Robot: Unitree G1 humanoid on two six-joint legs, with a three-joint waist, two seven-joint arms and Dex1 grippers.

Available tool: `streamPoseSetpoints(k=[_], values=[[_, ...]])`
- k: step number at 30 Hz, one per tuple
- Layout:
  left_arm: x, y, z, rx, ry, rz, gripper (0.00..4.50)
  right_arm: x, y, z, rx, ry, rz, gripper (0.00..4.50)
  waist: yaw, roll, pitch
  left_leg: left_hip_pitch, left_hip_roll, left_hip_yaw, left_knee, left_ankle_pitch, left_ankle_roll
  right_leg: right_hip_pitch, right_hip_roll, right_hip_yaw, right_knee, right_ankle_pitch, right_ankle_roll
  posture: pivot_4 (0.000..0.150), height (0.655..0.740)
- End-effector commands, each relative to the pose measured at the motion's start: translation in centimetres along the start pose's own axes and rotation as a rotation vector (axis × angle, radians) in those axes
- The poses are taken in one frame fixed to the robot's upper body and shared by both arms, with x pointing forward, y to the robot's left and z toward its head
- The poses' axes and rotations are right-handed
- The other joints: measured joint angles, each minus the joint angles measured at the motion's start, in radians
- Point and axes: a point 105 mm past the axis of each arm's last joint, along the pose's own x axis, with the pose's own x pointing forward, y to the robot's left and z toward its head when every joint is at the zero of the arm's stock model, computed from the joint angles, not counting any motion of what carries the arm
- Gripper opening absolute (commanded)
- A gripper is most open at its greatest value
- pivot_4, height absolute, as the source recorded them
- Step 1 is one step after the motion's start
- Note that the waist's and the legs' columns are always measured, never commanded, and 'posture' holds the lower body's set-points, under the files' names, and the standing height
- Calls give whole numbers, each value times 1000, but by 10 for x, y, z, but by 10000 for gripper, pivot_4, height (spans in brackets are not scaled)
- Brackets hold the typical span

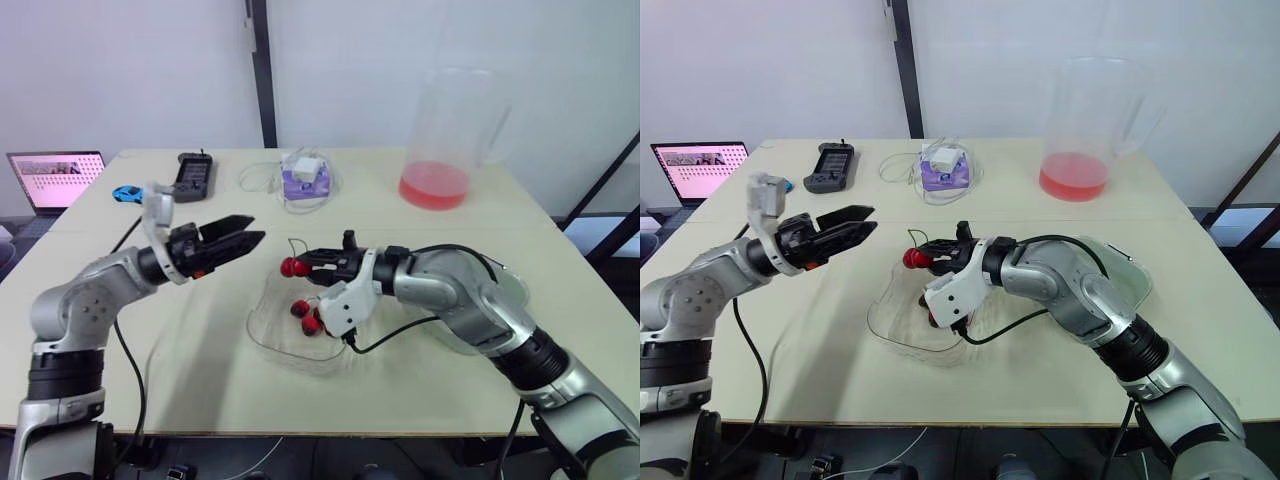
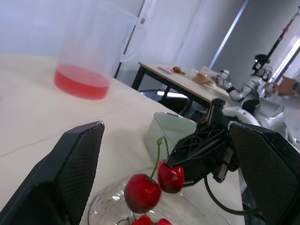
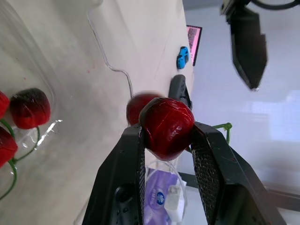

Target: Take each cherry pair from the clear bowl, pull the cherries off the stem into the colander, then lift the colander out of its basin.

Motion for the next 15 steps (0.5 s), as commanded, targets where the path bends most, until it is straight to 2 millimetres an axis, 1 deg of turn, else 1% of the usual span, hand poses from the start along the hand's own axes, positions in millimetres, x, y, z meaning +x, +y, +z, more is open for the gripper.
streamPoseSetpoints(k=[1, 6, 11, 15], values=[[13, -6, 8, 55, 2, -56, 45000, -4, -13, 4, -34, -2, -56, 14120, 1, 0, 0, 0, 0, 0, 0, 0, 0, 0, 0, 0, 0, 0, 0, 1500, 7332], [25, -8, 3, 48, 21, -89, 45000, -5, -15, 8, -35, -5, -62, 14120, 2, 0, 0, 0, 0, 0, 1, 0, -1, 1, 0, 0, 0, 0, 0, 1500, 7332], [32, -9, -5, 32, 23, -112, 45000, -5, -16, 10, 1, -6, -58, 14120, 2, 0, 0, 0, 0, 0, 1, 1, -1, 1, 0, 0, 1, 0, 0, 1500, 7332], [36, -7, -5, 31, 6, -112, 45000, -6, -17, 12, 23, -9, -57, 14120, 2, 0, 0, 0, 0, 0, 4, 1, -1, 1, 0, 0, 1, 0, 0, 1500, 7332]])
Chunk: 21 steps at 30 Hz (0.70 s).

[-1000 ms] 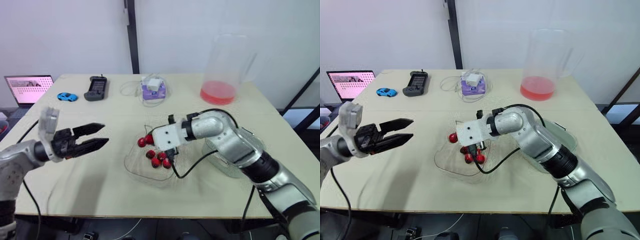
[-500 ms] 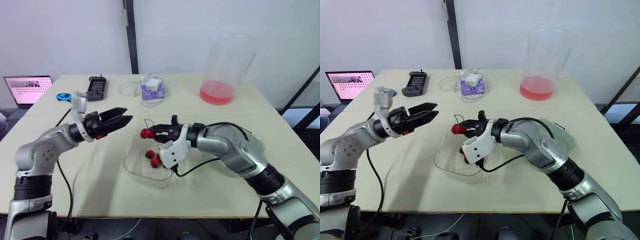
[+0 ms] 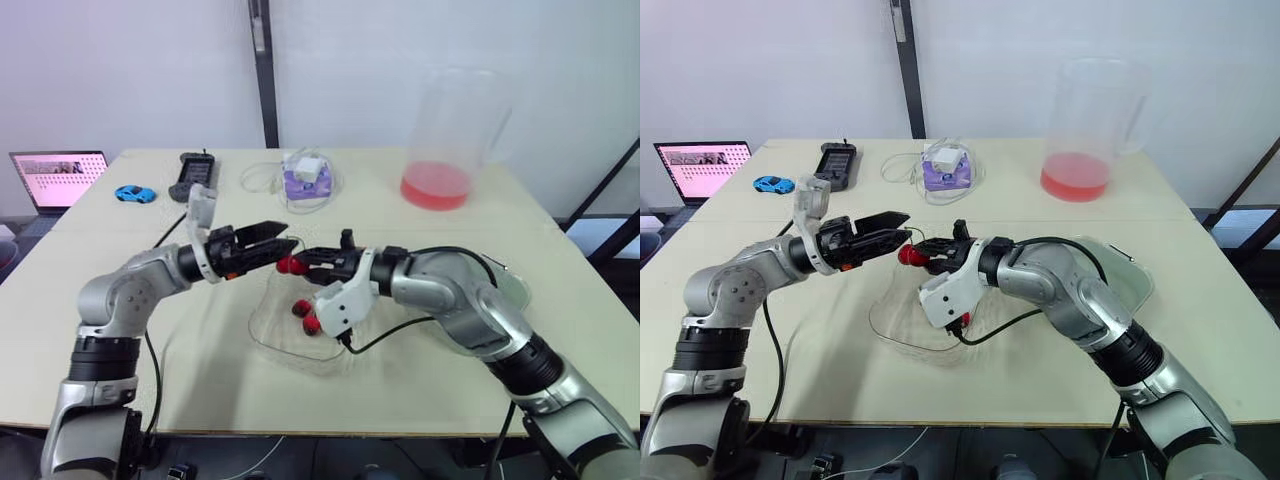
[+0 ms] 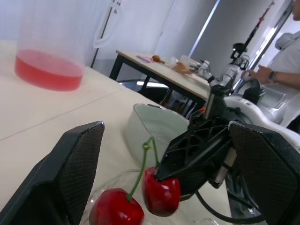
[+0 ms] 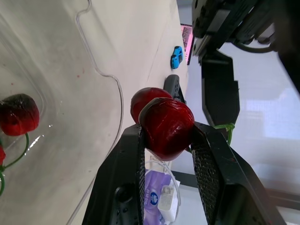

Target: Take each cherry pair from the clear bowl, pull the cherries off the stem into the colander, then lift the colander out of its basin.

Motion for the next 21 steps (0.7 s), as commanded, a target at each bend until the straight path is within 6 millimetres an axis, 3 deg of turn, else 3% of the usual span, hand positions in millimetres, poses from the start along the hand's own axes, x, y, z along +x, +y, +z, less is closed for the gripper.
streamPoseSetpoints(k=[1, 2, 5, 11, 12, 19, 21], values=[[6, -3, 12, 45, -48, -22, 45000, -7, -15, 6, 8, -15, -53, 14120, 1, 0, 0, 0, 0, 0, 0, 0, 0, 0, 0, 0, 0, 0, 0, 1500, 7332], [7, -2, 13, 43, -57, -23, 45000, -8, -15, 7, 12, -17, -53, 14120, 1, 0, 0, 0, 0, 0, 1, 0, 0, 0, 0, 0, 0, 0, 0, 1500, 7332], [12, -2, 11, 34, -61, -35, 36013, -7, -16, 9, 20, -25, -62, 13862, 1, 0, 0, 0, 0, 0, 3, 0, 1, 1, 0, 0, 1, 0, 0, 1500, 7332], [14, 0, 9, 31, -68, -31, 4467, -7, -16, 9, 27, -24, -63, 13862, 0, 0, 0, 0, 0, 0, 3, -1, 1, 0, 0, 0, 2, 0, 0, 1500, 7332], [14, 0, 9, 28, -68, -34, 1337, -7, -17, 8, 27, -21, -65, 13862, 0, 0, 0, 0, 0, 0, 3, -1, 1, 0, 0, 0, 2, 0, 0, 1500, 7332], [16, 1, 10, 18, -82, -38, 1337, -9, -19, 5, 55, -17, -64, 13862, 0, 0, 0, 0, 0, 0, 3, -1, 1, 0, 0, 0, 3, 0, 0, 1500, 7332], [18, 1, 11, 24, -84, -38, 0, -10, -18, 5, 93, -26, -55, 20218, 0, 0, 0, 0, 0, 0, 3, -1, 1, 0, 0, 0, 3, 0, 0, 1500, 7332]])
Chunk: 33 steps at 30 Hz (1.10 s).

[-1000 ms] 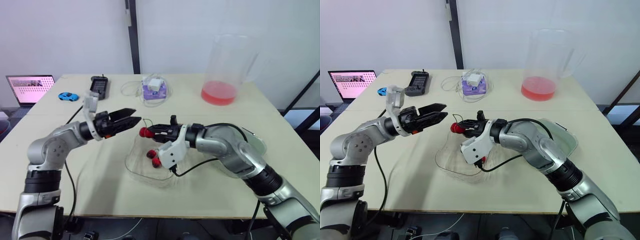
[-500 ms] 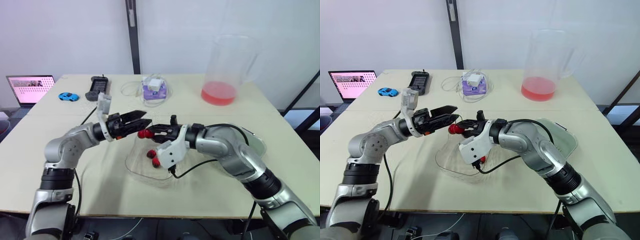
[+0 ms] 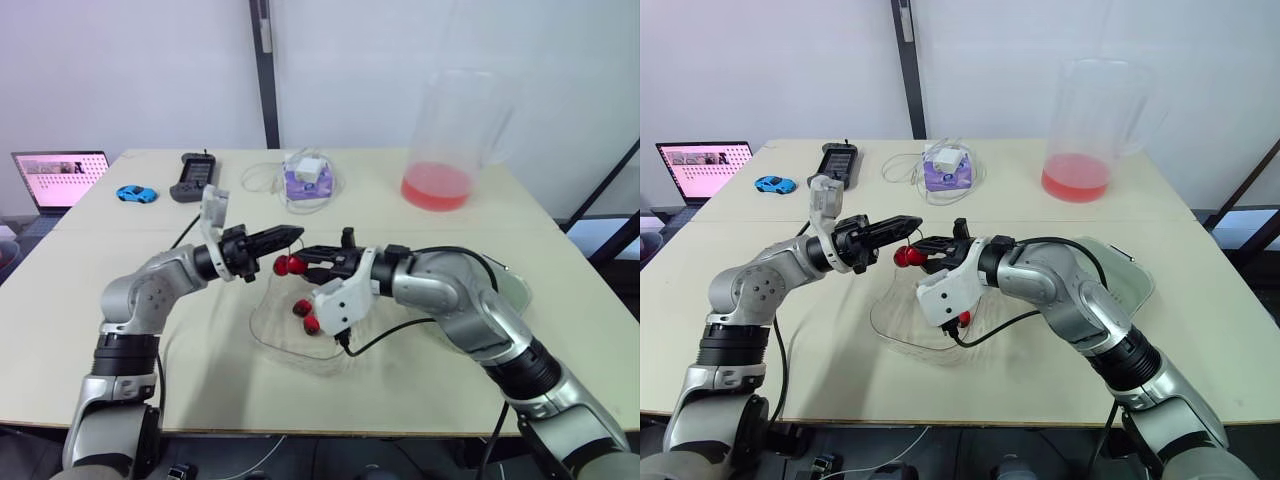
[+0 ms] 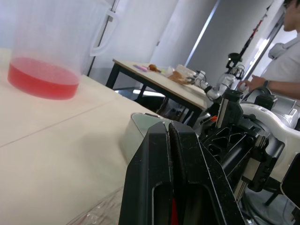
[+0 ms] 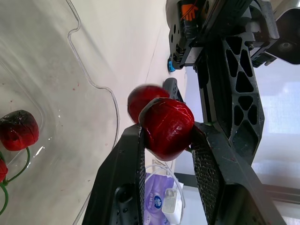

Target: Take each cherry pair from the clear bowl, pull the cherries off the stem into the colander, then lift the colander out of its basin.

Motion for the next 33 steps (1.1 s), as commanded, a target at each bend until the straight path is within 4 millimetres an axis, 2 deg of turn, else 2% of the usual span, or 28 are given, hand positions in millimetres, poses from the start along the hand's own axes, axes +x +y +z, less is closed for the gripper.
streamPoseSetpoints(k=[1, 3, 4, 5, 6, 9, 12, 13, 16, 17, 22, 28, 32, 33], values=[[5, -3, 14, 52, -31, -18, 0, -8, -13, 5, 33, -26, -40, 23673, 0, 0, 0, 0, 0, 0, 0, 0, 0, 0, 0, 0, 0, 0, 0, 1500, 7332], [7, -4, 15, 56, -34, -23, 0, -10, -13, 5, 34, -25, -34, 32889, 0, 0, 0, 0, 0, 0, 0, 0, 0, 0, 0, 0, 0, 0, 0, 1500, 7332], [7, -5, 15, 58, -36, -24, 0, -13, -13, 5, 48, -25, -23, 39022, 0, 0, 0, 0, 0, 0, 0, 0, 0, 0, 0, 0, 0, 0, 0, 1500, 7332], [7, -5, 16, 63, -37, -22, 0, -18, -12, 4, 82, -31, -9, 42998, 1, 0, 0, 0, 0, 0, 0, 0, 0, 0, 0, 0, 0, 0, 0, 1500, 7332], [7, -4, 17, 68, -35, -19, 0, -24, -11, 2, 152, -38, 7, 44111, 1, 0, 0, 0, 0, 0, 0, 0, 0, 0, 0, 0, 0, 0, 0, 1500, 7332], [5, -3, 16, 80, -27, -11, 0, -52, -12, -5, 446, -63, 50, 44111, 3, 0, 0, 0, 0, 0, 1, 0, 1, 1, -1, 0, 0, 0, 0, 1500, 7332], [4, -3, 16, 81, -26, -11, 0, -68, -19, -5, 656, -84, 44, 44111, 1, 0, 0, 0, 0, -1, 1, -1, 2, 1, 0, 0, 0, 0, 0, 1500, 7332], [4, -3, 16, 82, -26, -13, 0, -71, -19, -8, 733, -77, 43, 44111, -1, 0, 0, 0, 0, -1, 1, -1, 2, 1, 0, 0, 0, 0, 0, 1500, 7332], [5, -8, 15, 85, -27, -39, 0, -72, -21, -22, 1211, -70, 29, 44111, -2, 0, 0, 1, 0, -1, 1, -1, 2, 1, 0, 0, 1, 0, 0, 1500, 7332], [6, -10, 15, 88, -26, -54, 0, -71, -24, -21, 1288, -97, 17, 44111, -1, 0, 0, 1, 0, -1, 1, -1, 2, 1, 1, 0, 1, 0, 0, 1500, 7332], [12, -23, 17, 105, -32, -111, 0, -58, -23, -4, 1494, -204, 53, 44111, 1, 0, 0, 0, -1, -1, 1, -1, 2, 1, 0, 0, 1, 0, 0, 1500, 7332], [15, -29, 17, 103, -35, -128, 0, -36, -18, -3, 1588, -213, -3, 44111, 0, 0, 0, 0, -1, -1, 1, -1, 2, 1, 0, 0, 1, 0, 0, 1500, 7332], [14, -28, 13, 98, -26, -126, 0, -32, -20, -3, 1628, -236, -20, 44111, -1, 0, 0, 0, 0, -1, 1, -1, 2, 0, 0, 0, 1, 0, 0, 1500, 7332], [14, -28, 13, 99, -25, -124, 0, -30, -18, -2, 1635, -229, -18, 41655, -1, 0, 0, 0, 0, -1, 1, -1, 2, 0, 0, 0, 1, 0, 0, 1500, 7332]])
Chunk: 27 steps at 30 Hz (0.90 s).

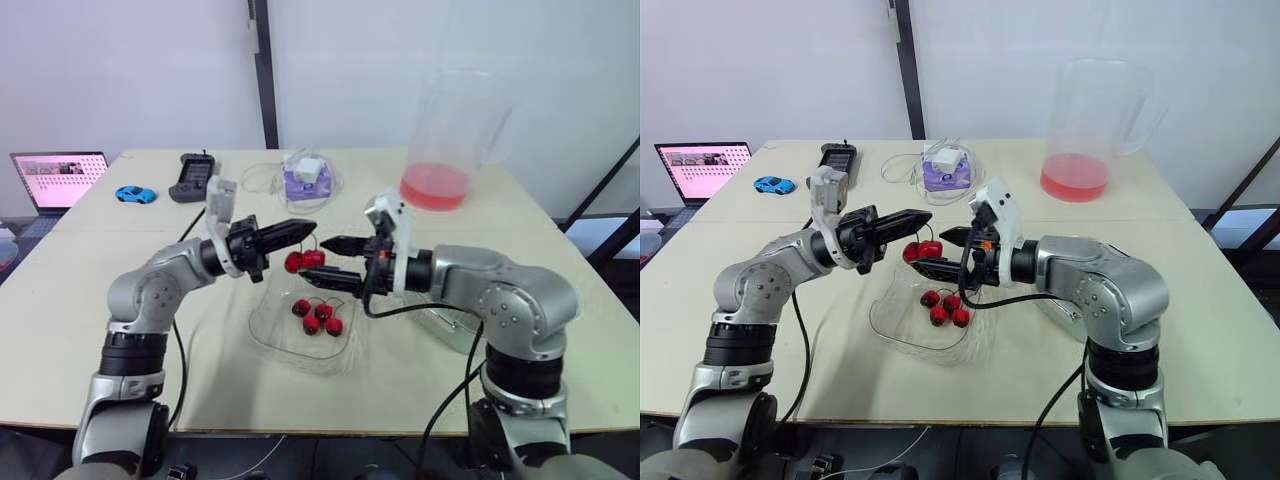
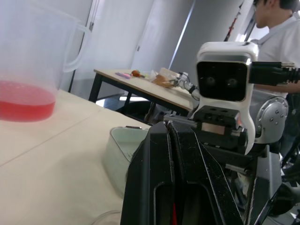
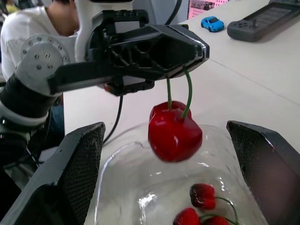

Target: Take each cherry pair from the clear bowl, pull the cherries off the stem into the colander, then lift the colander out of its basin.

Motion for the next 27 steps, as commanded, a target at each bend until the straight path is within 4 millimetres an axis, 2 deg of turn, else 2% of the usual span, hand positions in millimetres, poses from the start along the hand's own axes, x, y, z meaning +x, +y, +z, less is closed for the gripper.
streamPoseSetpoints(k=[1, 2, 6, 19, 20, 21, 27], values=[[1, -6, 5, 26, -11, -22, 0, 2, 3, 5, 0, -34, 1, 38472, 0, 0, 0, 0, 0, 0, 0, 0, 0, 0, 0, 0, 0, 0, 0, 1500, 7332], [1, -6, 5, 26, -13, -21, 0, 3, 3, 3, 6, -29, 1, 36068, 0, 0, 0, 0, 0, 0, 0, 0, 0, 0, 0, 0, 0, 0, 0, 1500, 7332], [2, -6, 6, 29, -18, -18, 0, 5, 3, -1, 15, -13, -3, 17285, 0, 0, 0, 0, 0, 0, 0, 0, 0, 0, 0, 0, 0, 0, 0, 1500, 7332], [0, -7, 4, 32, -13, -9, 0, 8, 4, -4, 9, 7, 2, 17285, 0, 0, 0, 0, 0, 0, 0, 0, 0, 0, 0, 0, 0, 0, 0, 1500, 7332], [-1, -7, 4, 33, -13, -8, 0, 8, 4, -4, 8, 7, 4, 12738, 0, 0, 0, 0, 0, 0, 0, 0, 0, 0, 0, 0, 0, 0, 0, 1500, 7332], [-1, -7, 4, 33, -13, -7, 0, 8, 4, -3, 6, 6, 6, 10333, 0, 0, 0, 0, 0, 0, 0, 0, 0, 0, 0, 0, 0, 0, 0, 1500, 7332], [-1, -7, 4, 36, -13, -4, 0, 4, 6, -7, 6, 35, 28, 10333, 0, 0, 0, 0, 0, 0, 0, 0, 0, 0, 0, 0, 0, 0, 0, 1500, 7332]])
